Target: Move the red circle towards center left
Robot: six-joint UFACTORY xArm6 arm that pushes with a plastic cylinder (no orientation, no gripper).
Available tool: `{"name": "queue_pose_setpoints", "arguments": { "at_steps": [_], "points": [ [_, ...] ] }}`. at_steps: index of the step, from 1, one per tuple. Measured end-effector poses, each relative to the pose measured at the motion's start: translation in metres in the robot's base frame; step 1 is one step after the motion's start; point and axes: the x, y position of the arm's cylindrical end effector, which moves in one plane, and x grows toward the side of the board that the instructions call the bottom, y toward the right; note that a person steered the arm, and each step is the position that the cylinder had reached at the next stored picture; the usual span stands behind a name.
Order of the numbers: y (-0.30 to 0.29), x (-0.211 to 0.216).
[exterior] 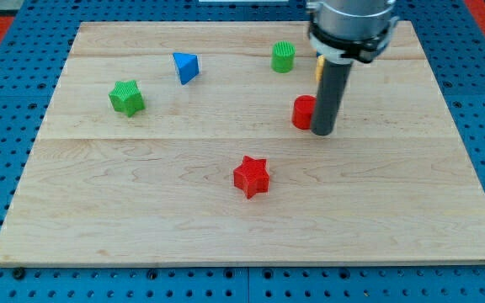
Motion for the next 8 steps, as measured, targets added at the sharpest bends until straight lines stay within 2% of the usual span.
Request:
{"name": "queue_pose_setpoints", "arguments": {
  "at_steps": [1,2,3,4,5,6,7,8],
  "points": [
    [0.047,-0.01],
    [0.018,-0.024],
    [-0.074,-0.025],
    [-0.08,-0.032],
    [-0.064,-0.074],
    [-0.126,-0.054],
    [-0.141,-0.02],
    [-0.146,-0.022]
  ]
}}
